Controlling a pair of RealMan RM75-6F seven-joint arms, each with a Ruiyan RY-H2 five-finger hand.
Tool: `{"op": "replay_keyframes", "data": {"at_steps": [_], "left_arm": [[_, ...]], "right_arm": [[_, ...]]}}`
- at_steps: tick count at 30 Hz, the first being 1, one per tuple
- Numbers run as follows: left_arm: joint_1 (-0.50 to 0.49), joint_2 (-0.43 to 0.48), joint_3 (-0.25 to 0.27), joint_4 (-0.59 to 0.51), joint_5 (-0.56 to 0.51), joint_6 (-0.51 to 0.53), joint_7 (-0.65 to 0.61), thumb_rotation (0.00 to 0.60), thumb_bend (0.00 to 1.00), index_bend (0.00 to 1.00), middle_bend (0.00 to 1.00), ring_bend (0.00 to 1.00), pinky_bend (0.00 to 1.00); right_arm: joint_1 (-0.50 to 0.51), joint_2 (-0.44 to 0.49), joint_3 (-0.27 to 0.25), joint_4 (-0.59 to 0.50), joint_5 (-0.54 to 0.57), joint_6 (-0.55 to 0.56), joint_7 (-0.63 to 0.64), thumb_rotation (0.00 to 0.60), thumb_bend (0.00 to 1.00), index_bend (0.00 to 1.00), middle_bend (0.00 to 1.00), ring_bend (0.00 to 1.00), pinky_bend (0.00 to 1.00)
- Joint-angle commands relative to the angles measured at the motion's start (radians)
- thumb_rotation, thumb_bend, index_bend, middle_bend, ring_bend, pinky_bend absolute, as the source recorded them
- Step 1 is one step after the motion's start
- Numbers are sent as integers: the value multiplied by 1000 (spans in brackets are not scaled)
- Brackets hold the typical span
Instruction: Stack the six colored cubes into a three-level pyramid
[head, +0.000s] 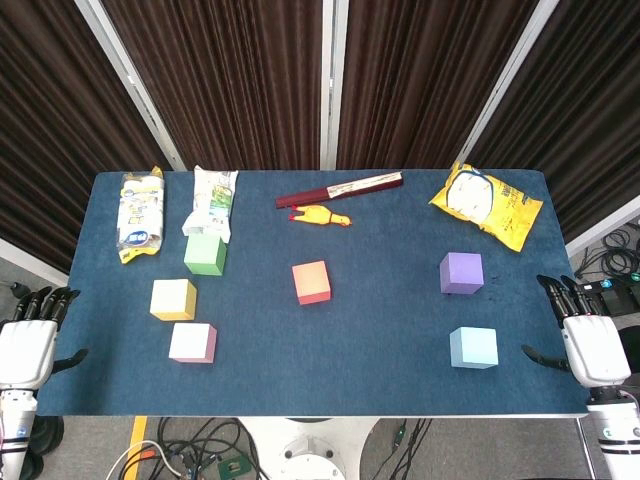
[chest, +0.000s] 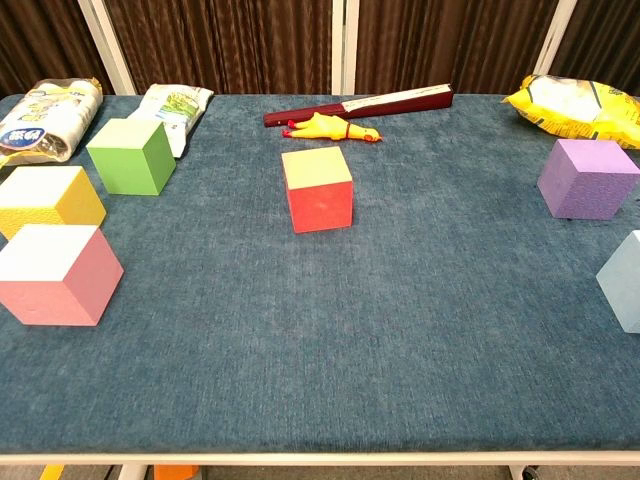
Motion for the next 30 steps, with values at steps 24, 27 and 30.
{"op": "replay_keyframes", "data": {"at_steps": [24,27,30], "left_arm": [[-247,56,-60,4,102,-267,-239,600,0,230,175,103,225],[-321,38,-71,39,91,-371,-314,600,0,230,186,123,254],[-375,17,-75,72,67,-456,-345,600,1,230,189,133,261]], "right_arm": [[8,52,37,-6,-15,51,22,600,12,0,119,44,190],[6,64,40,-15,-12,56,20,600,12,0,119,44,190],[4,73,39,-20,-11,57,24,600,11,0,119,44,190]]}}
